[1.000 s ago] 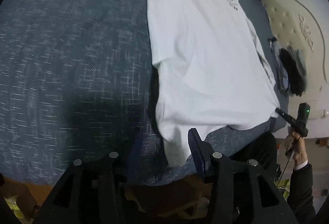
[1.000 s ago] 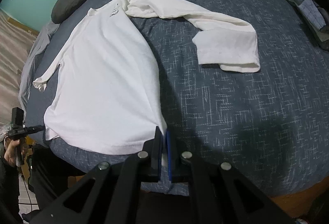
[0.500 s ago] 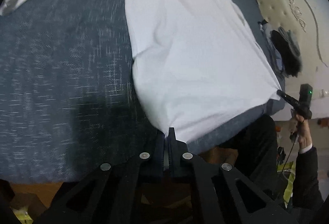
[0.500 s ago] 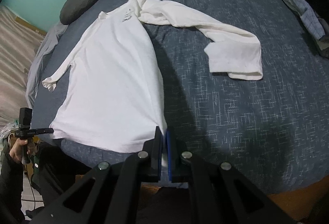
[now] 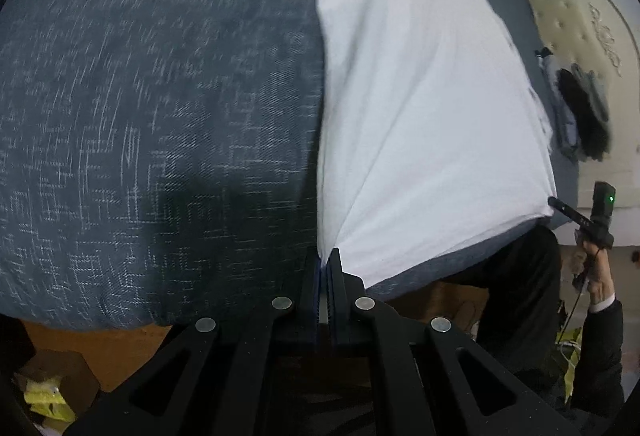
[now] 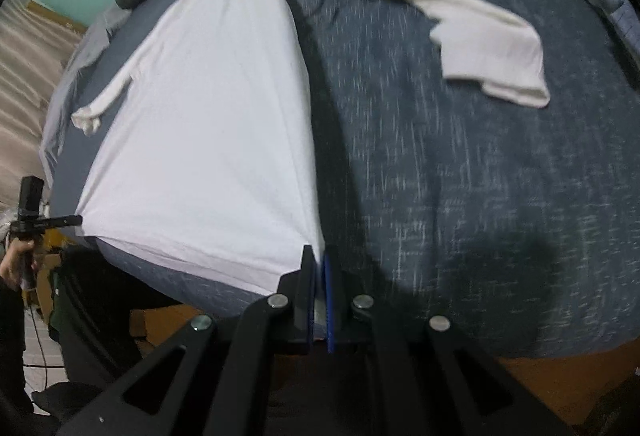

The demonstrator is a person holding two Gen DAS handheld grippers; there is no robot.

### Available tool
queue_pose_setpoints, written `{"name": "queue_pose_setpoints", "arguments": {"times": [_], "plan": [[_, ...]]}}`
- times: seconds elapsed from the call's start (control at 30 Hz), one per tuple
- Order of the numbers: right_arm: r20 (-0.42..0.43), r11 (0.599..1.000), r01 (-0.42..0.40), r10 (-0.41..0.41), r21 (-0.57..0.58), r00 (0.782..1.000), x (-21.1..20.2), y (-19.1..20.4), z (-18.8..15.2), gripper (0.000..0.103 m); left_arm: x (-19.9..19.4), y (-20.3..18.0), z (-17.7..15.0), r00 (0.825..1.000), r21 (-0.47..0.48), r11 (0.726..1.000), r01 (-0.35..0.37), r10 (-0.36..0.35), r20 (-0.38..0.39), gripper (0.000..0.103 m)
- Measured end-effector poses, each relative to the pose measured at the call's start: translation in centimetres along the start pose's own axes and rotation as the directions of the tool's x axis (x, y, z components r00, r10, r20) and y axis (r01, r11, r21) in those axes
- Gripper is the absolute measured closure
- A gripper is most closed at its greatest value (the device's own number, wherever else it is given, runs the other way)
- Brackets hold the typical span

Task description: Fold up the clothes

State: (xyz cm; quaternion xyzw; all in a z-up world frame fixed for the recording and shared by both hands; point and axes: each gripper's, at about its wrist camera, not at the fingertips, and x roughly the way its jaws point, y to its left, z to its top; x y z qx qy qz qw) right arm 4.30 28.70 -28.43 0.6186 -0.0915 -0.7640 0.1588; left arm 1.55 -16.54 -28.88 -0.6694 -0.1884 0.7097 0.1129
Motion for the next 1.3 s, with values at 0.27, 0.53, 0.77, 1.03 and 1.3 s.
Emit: {"name": "queue_pose_setpoints", "arguments": {"times": [0.27,0.53,0.77,1.03,1.3], "plan": [[-0.038,1.000,-0.008,0.007,-0.010,0.999,1.1,0.5,-0.1,0.097,1.1,-0.4,0.2,0.999,-0.015,0.999,-0.043,0.043,0.003,0.097],[-0.044,0.999,-0.010,0.008,-0.044,0.999,-0.3,1.0,0.5,0.090,-1.5,-1.2,0.3,0.997,-0.041,0.997,-0.067,0.068,0.032,0.081],[0.089,0.999,-0.034,0.037,-0.036,0.995,-2.2,1.5,6.8,0.078,-5.4,-3.0,6.1,0.981,-0.005,0.998,-0.067,0.067,0.181,0.075],[0.209,0.997,-0.058,0.065,-0.041,0.976,-2.3,2.0,15.4,0.071,-5.4,-6.3,16.7,0.960,0.080,0.993,-0.089,0.064,0.272,0.074],[0.238,0.996,-0.055,0.071,-0.072,0.969,1.7,2.9,27.7,0.058,-2.9,-7.5,29.7,0.943,0.102,0.991,-0.087,0.049,0.328,0.065]]}}
